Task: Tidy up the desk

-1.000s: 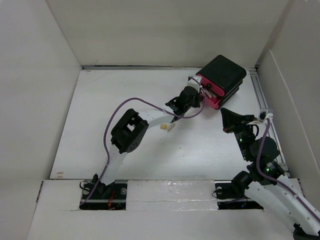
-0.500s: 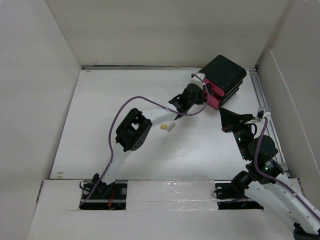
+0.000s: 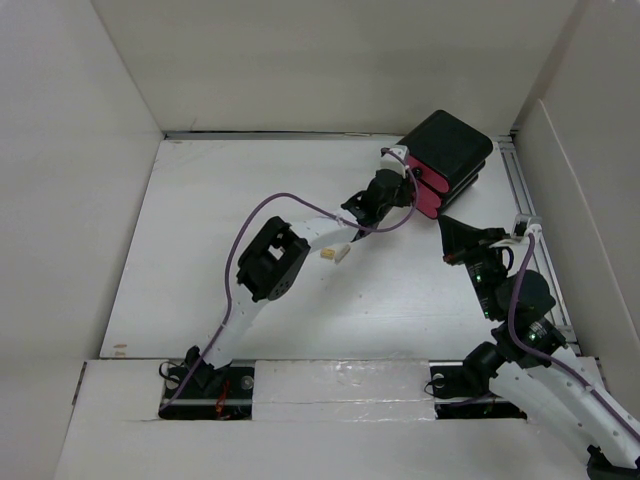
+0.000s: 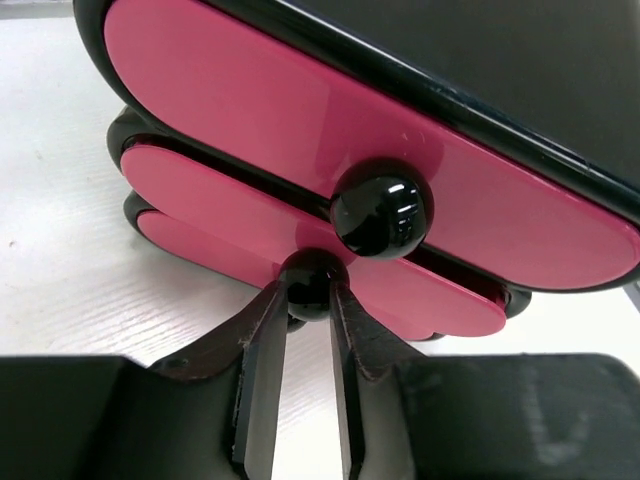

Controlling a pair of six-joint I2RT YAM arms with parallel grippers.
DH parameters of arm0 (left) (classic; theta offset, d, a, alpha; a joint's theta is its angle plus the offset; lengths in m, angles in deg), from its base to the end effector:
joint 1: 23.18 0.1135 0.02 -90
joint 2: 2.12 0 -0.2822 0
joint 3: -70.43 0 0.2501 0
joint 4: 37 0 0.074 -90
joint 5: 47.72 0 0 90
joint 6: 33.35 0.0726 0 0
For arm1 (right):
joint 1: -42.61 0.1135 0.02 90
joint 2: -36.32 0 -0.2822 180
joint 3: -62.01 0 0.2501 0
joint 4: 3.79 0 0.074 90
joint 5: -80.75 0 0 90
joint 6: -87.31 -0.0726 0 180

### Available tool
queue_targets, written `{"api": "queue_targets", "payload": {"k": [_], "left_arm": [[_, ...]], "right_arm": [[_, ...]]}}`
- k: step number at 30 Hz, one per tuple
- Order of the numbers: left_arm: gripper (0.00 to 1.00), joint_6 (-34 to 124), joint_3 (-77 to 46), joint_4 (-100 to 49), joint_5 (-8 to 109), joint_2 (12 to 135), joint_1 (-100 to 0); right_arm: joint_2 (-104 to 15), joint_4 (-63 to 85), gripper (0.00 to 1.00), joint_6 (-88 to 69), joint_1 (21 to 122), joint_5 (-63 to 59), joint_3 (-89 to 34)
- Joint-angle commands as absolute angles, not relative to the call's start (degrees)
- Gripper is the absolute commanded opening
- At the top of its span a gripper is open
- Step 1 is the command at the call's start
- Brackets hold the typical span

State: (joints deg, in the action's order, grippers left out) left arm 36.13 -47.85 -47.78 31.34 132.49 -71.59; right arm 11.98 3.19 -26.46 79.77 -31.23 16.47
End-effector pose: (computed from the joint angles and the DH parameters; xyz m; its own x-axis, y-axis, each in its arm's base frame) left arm 0.4104 -0.4417 0.2300 -0.2736 -0.2102 -0.9386 0.5478 0.7680 -0.3317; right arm 0.1224 0.0587 0.3550 0.0699 0.5220 -0.8501 -0.3269 0.8171 0.4749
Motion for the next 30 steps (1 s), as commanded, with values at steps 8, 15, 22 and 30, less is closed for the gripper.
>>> {"api": "queue_targets", "payload": {"k": [8, 15, 22, 30], "left_arm": [[0.28, 34.2, -50.7, -49.6, 30.1, 133.8, -71.5], [0.38, 33.1, -50.6, -49.8, 32.4, 132.9, -71.5], [0.46, 33.0, -49.6, -49.3, 34.2, 131.1, -71.5], [0.56, 33.3, -54.4, -43.6, 35.1, 134.1, -71.5]], "right_arm": [[12.9, 1.0, 0.00, -25.8, 80.0, -31.1, 15.8], [12.8, 0.9, 0.00, -25.8, 80.0, -31.1, 15.9], [12.9, 1.0, 0.00, -25.9, 80.0, -31.2, 15.9], [13.4, 1.2, 0.00, -25.9, 80.0, -31.3, 15.9]]}}
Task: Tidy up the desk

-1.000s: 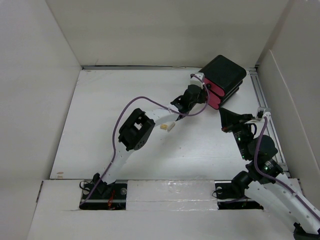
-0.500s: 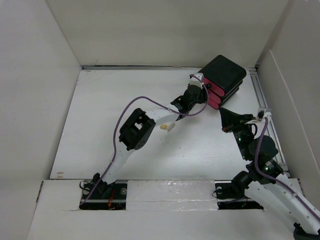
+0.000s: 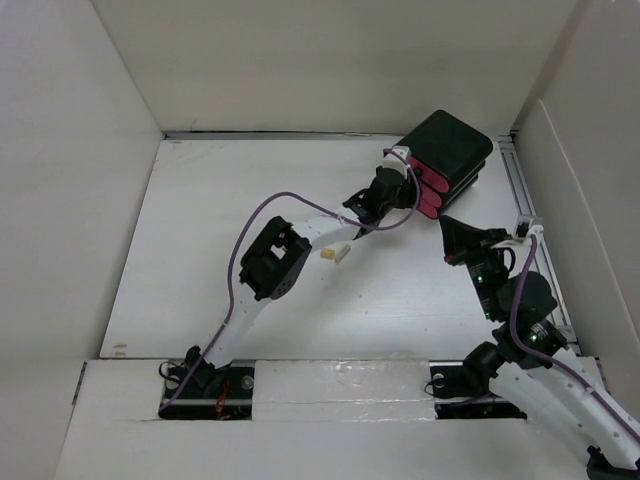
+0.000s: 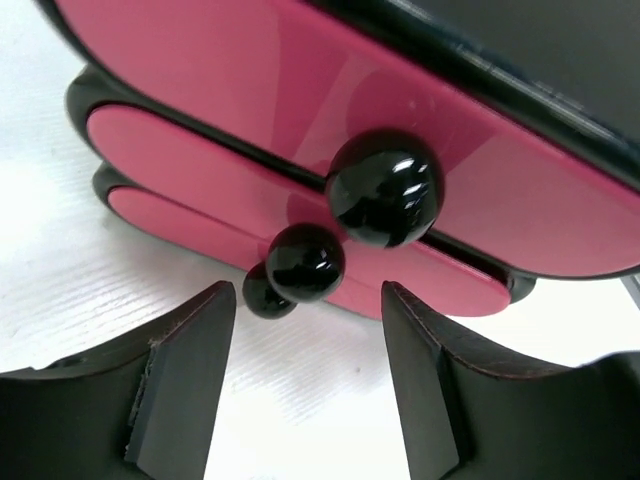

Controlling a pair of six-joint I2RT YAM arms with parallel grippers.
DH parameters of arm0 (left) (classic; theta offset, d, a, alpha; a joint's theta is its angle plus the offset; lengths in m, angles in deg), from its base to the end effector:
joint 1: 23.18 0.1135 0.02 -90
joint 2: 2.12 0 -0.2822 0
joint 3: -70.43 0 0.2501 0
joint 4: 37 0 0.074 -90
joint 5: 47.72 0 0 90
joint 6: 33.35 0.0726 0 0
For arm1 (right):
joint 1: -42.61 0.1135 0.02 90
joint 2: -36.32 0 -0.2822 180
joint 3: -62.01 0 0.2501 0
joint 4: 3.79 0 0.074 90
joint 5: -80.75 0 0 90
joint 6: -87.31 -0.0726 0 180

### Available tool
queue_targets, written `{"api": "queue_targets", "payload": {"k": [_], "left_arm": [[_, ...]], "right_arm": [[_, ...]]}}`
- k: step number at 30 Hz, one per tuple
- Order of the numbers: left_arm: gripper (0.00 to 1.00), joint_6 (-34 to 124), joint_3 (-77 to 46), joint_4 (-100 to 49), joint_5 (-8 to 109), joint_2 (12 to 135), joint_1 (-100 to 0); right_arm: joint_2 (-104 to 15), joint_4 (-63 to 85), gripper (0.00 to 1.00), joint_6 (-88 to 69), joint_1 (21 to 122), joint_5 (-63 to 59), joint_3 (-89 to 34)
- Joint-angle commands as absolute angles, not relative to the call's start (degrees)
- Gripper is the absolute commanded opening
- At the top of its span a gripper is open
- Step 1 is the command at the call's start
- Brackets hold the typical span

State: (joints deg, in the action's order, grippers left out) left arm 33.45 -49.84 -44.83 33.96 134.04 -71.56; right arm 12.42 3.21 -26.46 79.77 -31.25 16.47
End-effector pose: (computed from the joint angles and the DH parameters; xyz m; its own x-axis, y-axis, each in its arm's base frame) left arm 0.4120 -0.4479 0.2200 -0.3395 -0.2048 -0.9180 0.5557 0.7438 -0.3714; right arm 0.1210 0.0576 0.3558 0.0750 0.5258 -0.8473 -0.3294 0.8151 0.4766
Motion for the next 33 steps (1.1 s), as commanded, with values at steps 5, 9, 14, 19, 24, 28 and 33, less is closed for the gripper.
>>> {"api": "queue_targets", "payload": {"k": [5, 9, 14, 19, 24, 28, 33], "left_arm": [[0.61, 33.5, -61.0, -37.4, 36.8, 137.2, -71.5], [0.65, 33.4, -61.1, -37.5, 37.4, 137.0, -71.5], [0.65, 33.4, -61.3, -36.8, 37.4, 137.3, -71.5], [0.65, 33.2, -52.2, -43.0, 37.1, 132.1, -71.5], [0.66, 34.6, -33.4, -55.3, 36.6, 120.7, -71.5], [0.58, 36.3, -32.2, -51.1, 37.0, 120.3, -71.5], [0.55, 35.9, -42.1, -40.3, 38.3, 127.7, -71.5]], "right_arm": [[13.6, 1.3, 0.01, -25.8, 80.0, -31.3, 15.8], [13.6, 1.3, 0.01, -25.8, 80.0, -31.1, 15.8], [13.6, 1.3, 0.01, -25.9, 80.0, -31.1, 15.7], [13.5, 1.3, 0.01, -25.8, 80.0, -31.0, 15.7], [13.0, 1.0, 0.01, -25.8, 80.0, -30.8, 15.8], [12.4, 0.7, 0.01, -26.0, 80.0, -30.3, 15.8], [11.8, 0.3, 0.01, -26.0, 80.0, -30.2, 16.0]]}}
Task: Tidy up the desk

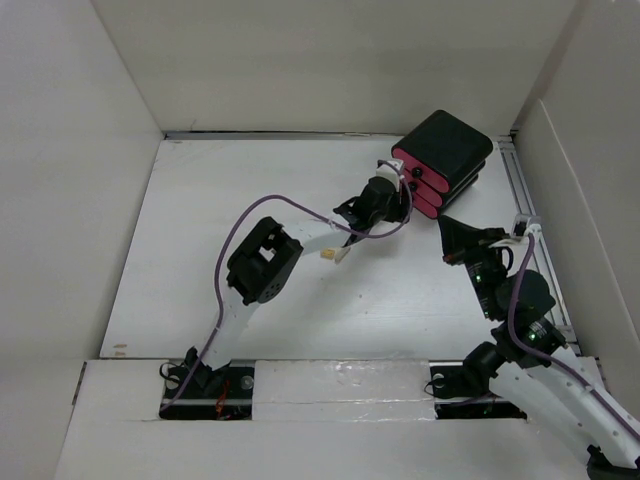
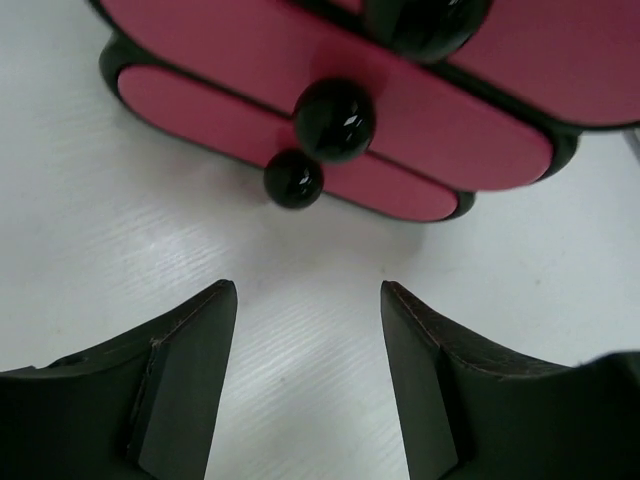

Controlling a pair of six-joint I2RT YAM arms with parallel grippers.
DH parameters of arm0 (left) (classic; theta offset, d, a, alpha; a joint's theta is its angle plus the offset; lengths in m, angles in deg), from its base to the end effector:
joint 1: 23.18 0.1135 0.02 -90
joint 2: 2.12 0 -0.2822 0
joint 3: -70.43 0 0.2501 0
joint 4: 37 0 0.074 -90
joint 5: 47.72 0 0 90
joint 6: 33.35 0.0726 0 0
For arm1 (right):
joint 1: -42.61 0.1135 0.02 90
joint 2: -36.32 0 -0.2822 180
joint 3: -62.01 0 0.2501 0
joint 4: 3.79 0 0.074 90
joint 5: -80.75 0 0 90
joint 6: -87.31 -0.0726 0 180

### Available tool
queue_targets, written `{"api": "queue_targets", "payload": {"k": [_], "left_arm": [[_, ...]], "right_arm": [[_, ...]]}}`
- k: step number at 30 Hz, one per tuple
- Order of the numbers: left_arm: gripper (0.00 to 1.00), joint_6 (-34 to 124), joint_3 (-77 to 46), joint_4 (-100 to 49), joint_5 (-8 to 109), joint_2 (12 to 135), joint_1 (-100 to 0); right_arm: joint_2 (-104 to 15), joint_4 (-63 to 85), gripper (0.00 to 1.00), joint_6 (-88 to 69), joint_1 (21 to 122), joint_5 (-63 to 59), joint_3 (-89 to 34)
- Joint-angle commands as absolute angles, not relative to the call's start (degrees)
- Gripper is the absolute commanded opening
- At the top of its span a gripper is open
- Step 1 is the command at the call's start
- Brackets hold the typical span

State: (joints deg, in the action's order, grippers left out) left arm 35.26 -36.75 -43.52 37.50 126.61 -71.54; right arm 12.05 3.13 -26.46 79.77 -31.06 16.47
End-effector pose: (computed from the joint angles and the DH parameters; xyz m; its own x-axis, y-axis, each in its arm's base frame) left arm 0.3836 -0.4223 0.2038 -0.4126 -0.0830 -0.9071 0.5808 0.7432 -0.3321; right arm 0.1221 0.0587 0.3553 0.0703 0.5229 -0.8495 -0.3303 0.8158 0.4748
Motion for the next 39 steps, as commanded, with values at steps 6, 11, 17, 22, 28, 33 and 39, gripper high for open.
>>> {"api": "queue_targets", "payload": {"k": [6, 11, 17, 22, 28, 33, 39], "left_arm": [[0.55, 36.3, -50.9, -35.9, 38.7, 133.4, -71.0], [0.54, 34.9, -59.5, -32.4, 39.8, 138.9, -69.9], [0.51, 32.8, -51.5, -40.3, 41.9, 135.1, -69.4], [0.54, 34.3, -55.5, -38.2, 41.9, 136.1, -69.4], [0.53, 35.6, -61.6, -35.6, 44.6, 141.0, -69.4], [0.52, 37.1, -62.8, -36.2, 44.3, 141.8, -69.4], [0.49, 37.1, -67.0, -34.5, 45.8, 144.6, -69.4]], "right_arm": [[11.9, 0.3, 0.01, -25.9, 80.0, -30.3, 16.0], [12.1, 0.3, 0.01, -25.7, 80.0, -30.3, 16.1], [11.1, 0.3, 0.14, -25.1, 80.0, -34.7, 16.0], [8.6, 1.6, 0.21, -25.2, 80.0, -36.4, 13.8], [7.2, 2.4, 0.22, -25.4, 80.0, -35.1, 12.6], [7.4, 2.2, 0.22, -25.5, 80.0, -34.5, 12.2], [7.6, 2.4, 0.19, -25.1, 80.0, -33.7, 11.7]]}}
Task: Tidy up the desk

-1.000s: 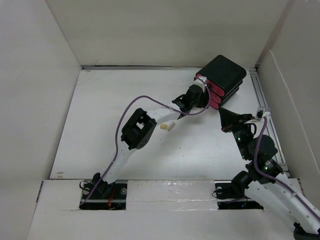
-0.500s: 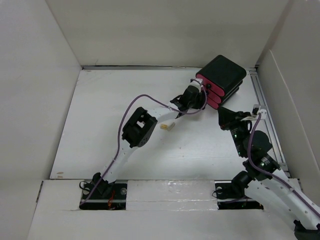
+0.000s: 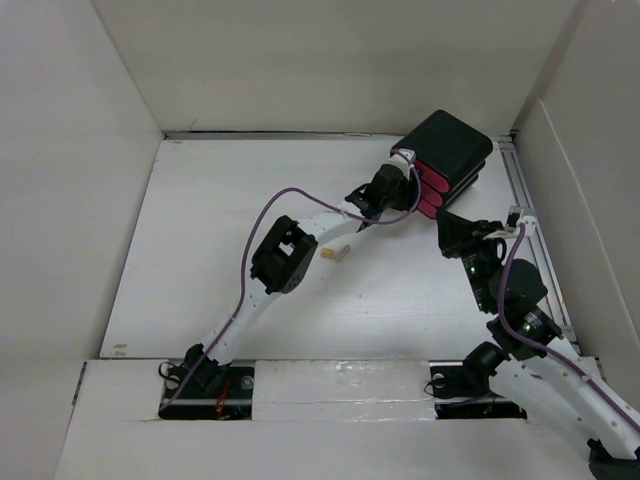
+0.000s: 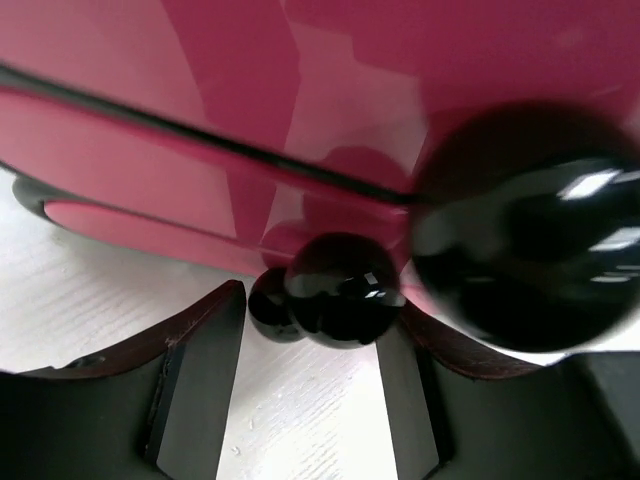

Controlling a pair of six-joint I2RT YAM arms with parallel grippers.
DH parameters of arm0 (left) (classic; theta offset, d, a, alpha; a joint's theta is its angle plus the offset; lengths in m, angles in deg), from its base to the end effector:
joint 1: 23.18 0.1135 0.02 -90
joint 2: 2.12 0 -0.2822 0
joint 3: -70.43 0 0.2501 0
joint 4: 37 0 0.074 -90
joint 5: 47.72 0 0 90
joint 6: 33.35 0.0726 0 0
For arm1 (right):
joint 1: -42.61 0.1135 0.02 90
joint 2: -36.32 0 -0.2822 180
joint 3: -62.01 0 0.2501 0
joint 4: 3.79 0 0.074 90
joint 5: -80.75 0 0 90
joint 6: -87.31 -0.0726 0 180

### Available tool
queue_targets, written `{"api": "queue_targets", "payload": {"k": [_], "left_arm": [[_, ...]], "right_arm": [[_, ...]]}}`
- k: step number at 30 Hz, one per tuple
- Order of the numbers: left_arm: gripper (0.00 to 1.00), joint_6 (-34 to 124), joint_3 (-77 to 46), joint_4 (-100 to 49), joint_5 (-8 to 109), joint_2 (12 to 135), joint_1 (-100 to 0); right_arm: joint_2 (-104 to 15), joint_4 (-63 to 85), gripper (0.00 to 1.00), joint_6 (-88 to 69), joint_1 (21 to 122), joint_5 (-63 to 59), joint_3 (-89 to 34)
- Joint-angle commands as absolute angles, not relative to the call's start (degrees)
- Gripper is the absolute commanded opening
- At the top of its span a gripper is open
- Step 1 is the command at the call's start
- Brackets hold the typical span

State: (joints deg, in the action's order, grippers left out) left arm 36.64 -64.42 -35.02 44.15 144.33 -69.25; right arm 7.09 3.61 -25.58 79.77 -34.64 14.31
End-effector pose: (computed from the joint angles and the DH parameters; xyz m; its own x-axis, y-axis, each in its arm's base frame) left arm 0.4441 -0.4645 0.1848 -0.4069 -0.0706 -0.9107 0.6413 0.6879 -0.3398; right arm 0.1367 0.0646 0.3573 0.0592 0.4858 -0.8721 -0.2533 0.8523 0.4576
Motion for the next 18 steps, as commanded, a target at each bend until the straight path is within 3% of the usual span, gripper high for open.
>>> {"api": "queue_targets", "payload": {"k": [1, 4, 11, 18], "left_arm": [[0.49, 37.0, -66.7, -34.6, 45.8, 144.6, -69.4], [0.48, 36.6, -67.3, -34.8, 46.2, 145.1, -69.4], [0.34, 35.8, -68.3, -35.2, 47.1, 146.0, -69.4], [0.14, 35.6, -67.3, -36.1, 46.9, 145.4, -69.4]], "right_arm": [[7.7, 2.4, 0.19, -25.1, 80.0, -33.6, 11.7], [7.8, 2.4, 0.18, -24.9, 80.0, -33.8, 12.1], [8.2, 2.2, 0.15, -24.2, 80.0, -34.1, 12.6], [9.0, 2.0, 0.15, -24.0, 80.0, -34.5, 13.4]]}}
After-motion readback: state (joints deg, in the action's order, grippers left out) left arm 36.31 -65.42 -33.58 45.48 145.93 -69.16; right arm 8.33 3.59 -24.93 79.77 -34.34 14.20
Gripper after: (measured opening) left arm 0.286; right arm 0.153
